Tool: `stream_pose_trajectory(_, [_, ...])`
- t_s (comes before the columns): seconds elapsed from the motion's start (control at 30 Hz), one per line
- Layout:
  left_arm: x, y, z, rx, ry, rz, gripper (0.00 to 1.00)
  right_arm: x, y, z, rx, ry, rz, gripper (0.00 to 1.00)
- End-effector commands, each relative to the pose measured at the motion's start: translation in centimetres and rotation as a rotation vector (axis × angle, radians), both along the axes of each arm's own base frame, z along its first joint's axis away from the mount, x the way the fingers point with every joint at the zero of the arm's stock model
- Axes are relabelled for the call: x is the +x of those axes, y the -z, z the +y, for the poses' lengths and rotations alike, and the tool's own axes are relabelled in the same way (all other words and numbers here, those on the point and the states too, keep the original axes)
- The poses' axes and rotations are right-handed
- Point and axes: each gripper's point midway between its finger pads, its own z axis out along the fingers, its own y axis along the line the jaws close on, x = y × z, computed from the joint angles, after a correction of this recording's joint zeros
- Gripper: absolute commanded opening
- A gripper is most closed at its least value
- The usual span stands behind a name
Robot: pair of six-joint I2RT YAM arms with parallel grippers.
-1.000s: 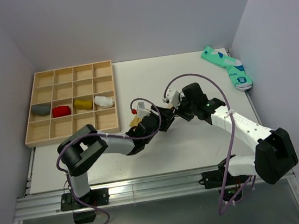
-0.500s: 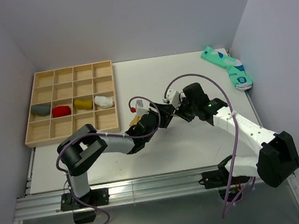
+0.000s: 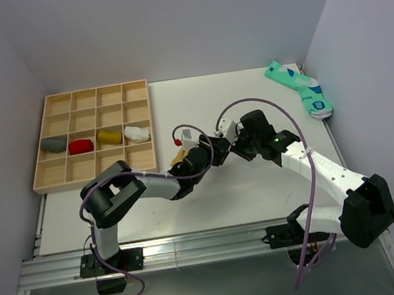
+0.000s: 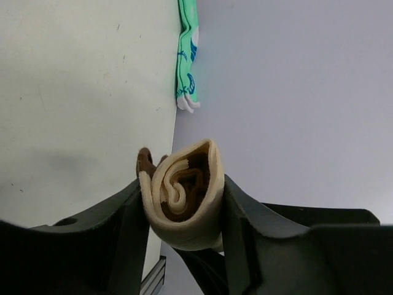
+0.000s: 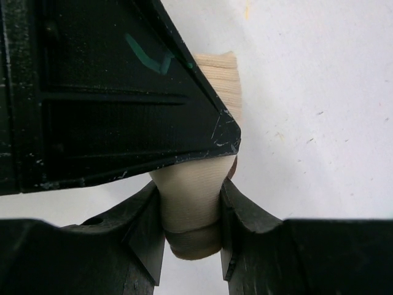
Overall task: Roll the socks
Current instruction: Pick up the sock at the center of the board.
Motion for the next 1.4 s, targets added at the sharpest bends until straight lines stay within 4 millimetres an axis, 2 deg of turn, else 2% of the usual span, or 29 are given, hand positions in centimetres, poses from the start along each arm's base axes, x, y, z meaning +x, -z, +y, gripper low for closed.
stream_pose_trajectory(0.0, [0.1,-3.0,-1.1,-0.105,0.021,-0.04,0.48,0.2,-2.4,1.5,0.058,-0.031,-0.029,0.0])
stream_pose_trajectory(0.17, [0.0,-2.7,-1.1,-0.092,0.028,-0.036,0.3,-0.2,-2.2,1.7,0.059,-0.047,-0.005,0.0])
stream_pose_trajectory(0.2, [0.2,-2.7,-1.1,-0.087,0.026,-0.036,0.22,-0.1,-2.3,1.7,0.062,-0.045,-0.006,0.0])
stream_pose_trajectory(0.3, [0.2,-2.7,-1.3,-0.079,0.037,-0.034,0.08,-0.2,-2.5,1.8,0.065,-0.044,0.003,0.0])
stream_pose_trajectory(0.37, [0.3,-2.6,-1.3,-0.071,0.039,-0.033,0.02,-0.3,-2.8,1.8,0.072,-0.04,0.003,0.0])
stream_pose_trajectory(0.4, [0.3,-2.5,-1.3,-0.068,0.041,-0.031,0.0,-0.3,-2.9,1.8,0.074,-0.038,0.004,0.04])
stream_pose_trajectory(0.43, [0.3,-2.6,-1.3,-0.069,0.043,-0.033,0.0,-0.2,-3.2,1.8,0.076,-0.035,0.002,0.07])
stream_pose_trajectory(0.53, [0.4,-2.7,-0.9,-0.061,0.04,-0.043,0.0,-0.2,-3.7,1.9,0.082,-0.02,0.004,0.26])
stream_pose_trajectory(0.57, [0.4,-2.7,-0.8,-0.053,0.043,-0.05,0.0,-0.2,-4.0,1.8,0.085,-0.015,0.002,0.37])
stream_pose_trajectory(0.63, [0.6,-3.0,-0.3,-0.046,0.04,-0.063,0.0,0.0,-4.8,1.7,0.093,0.0,-0.011,0.46])
stream_pose_trajectory(0.67, [0.7,-3.0,0.2,-0.04,0.035,-0.068,0.0,-0.2,-5.1,1.7,0.098,0.001,-0.014,0.54])
stream_pose_trajectory(0.77, [0.9,-3.4,1.1,-0.034,0.036,-0.093,0.0,-0.4,-6.2,1.2,0.098,0.014,-0.026,0.62])
stream_pose_trajectory(0.93, [1.2,-3.8,3.0,-0.023,0.021,-0.116,0.0,-1.2,-7.3,0.6,0.101,0.023,-0.036,0.66])
stream_pose_trajectory(1.13, [1.7,-4.2,6.8,0.004,-0.02,-0.139,0.0,-1.3,-8.5,-1.1,0.092,0.062,-0.075,0.67])
stream_pose_trajectory(1.17, [1.8,-4.8,8.3,0.011,-0.042,-0.152,0.0,-1.2,-8.6,-1.4,0.086,0.064,-0.081,0.67])
stream_pose_trajectory(1.23, [1.6,-3.5,10.7,0.084,-0.074,-0.13,0.0,-0.6,-8.8,-2.2,0.091,0.079,-0.083,0.67])
stream_pose_trajectory(1.27, [1.9,-5.5,12.8,0.076,-0.122,-0.158,0.0,-0.3,-8.9,-2.5,0.094,0.086,-0.081,0.68])
stream_pose_trajectory(1.33, [1.7,-4.4,15.8,0.188,-0.159,-0.131,0.0,0.5,-9.2,-3.5,0.11,0.102,-0.068,0.67])
stream_pose_trajectory(1.37, [1.6,-6.5,18.5,0.186,-0.213,-0.162,0.0,0.8,-9.2,-3.7,0.115,0.107,-0.059,0.67])
